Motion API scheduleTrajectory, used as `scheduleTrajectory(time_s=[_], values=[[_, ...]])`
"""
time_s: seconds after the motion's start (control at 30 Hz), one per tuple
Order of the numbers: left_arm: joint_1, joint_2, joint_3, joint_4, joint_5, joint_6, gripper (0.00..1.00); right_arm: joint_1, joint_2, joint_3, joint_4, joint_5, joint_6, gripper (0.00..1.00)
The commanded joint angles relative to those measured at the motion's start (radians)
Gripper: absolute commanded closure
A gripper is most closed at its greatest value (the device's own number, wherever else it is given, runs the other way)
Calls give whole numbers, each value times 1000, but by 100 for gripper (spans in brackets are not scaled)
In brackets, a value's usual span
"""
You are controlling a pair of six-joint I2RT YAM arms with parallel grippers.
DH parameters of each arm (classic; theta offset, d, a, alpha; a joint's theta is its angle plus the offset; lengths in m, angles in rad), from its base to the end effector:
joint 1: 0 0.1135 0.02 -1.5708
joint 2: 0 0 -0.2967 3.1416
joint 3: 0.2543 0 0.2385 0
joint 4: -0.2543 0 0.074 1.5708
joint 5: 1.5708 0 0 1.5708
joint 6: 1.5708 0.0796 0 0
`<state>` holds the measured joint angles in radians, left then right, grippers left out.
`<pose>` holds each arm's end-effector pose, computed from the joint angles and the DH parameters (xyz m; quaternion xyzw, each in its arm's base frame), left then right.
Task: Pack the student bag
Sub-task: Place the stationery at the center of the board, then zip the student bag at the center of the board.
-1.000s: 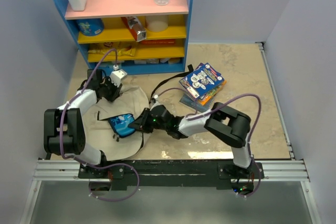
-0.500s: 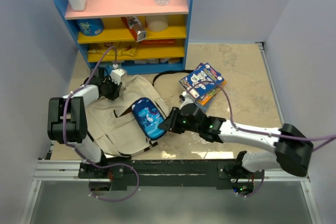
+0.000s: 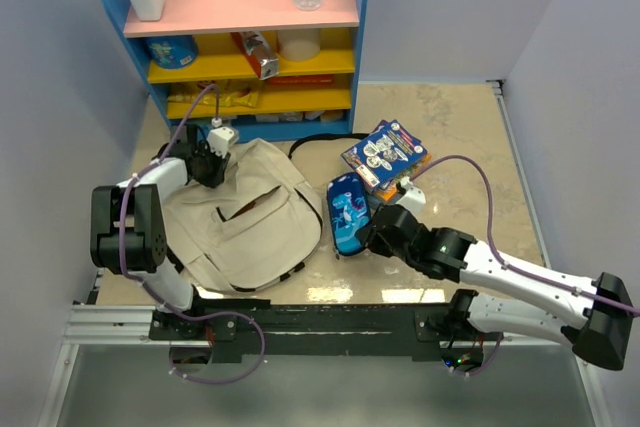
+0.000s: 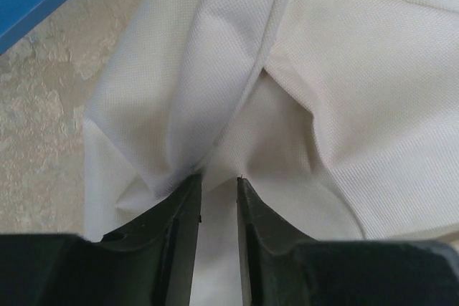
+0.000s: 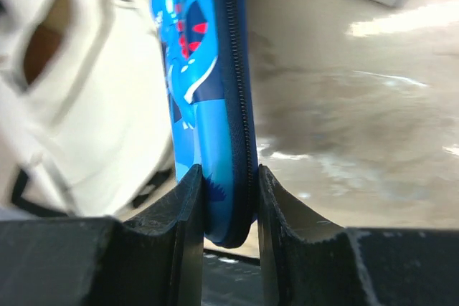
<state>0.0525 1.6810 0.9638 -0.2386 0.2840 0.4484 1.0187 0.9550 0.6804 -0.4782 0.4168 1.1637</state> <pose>0.3535 -0.0038 0.1790 0.2276 0.9166 -0.0564 0.3237 0.1293 0.1484 0.2505 0.1471 0.8893 0.2576 0.3479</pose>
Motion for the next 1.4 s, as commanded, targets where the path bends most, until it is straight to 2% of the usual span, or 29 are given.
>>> scheduleTrajectory(time_s=[0.0,0.07,0.1,0.13,0.17,0.2,0.27,0.3,0.33,0.47,0.53,0.57,0.6,0.7,0.83,0.9,1.1,1.37], values=[[18,-90,53,-128,26,-1,67,-5,86,56,-118,113,28,92],[29,-110,75,-169,68,-1,64,-5,123,71,-122,100,7,74],[35,-121,108,-229,89,7,62,-5,149,79,-120,93,-2,59],[49,-127,127,-260,112,10,58,-5,162,108,-125,93,-21,53],[59,-133,141,-287,165,16,32,-5,171,132,-134,111,-36,48],[70,-145,163,-342,197,33,22,0,185,155,-151,125,-57,40],[105,-156,184,-393,266,71,12,9,195,240,-178,167,-110,34],[113,-165,196,-437,283,85,11,32,205,270,-212,186,-122,29],[138,-170,199,-458,299,102,11,47,226,333,-223,201,-152,28],[211,-193,179,-518,342,182,10,174,342,505,-251,303,-235,27],[263,-192,164,-522,340,203,12,242,430,574,-121,290,-374,30],[282,-187,152,-528,337,228,12,256,459,588,-55,246,-434,31],[300,-175,147,-531,337,239,13,276,493,600,96,220,-497,33],[369,-161,132,-554,354,279,17,276,655,665,305,113,-675,36],[446,-184,107,-561,362,315,19,265,936,935,345,7,-835,39],[464,-207,93,-562,369,331,20,245,1074,1054,349,-50,-861,40],[521,-225,66,-599,440,415,20,175,1277,1235,346,-177,-851,44],[535,-182,53,-769,560,628,21,141,1369,1302,340,-222,-822,51]])
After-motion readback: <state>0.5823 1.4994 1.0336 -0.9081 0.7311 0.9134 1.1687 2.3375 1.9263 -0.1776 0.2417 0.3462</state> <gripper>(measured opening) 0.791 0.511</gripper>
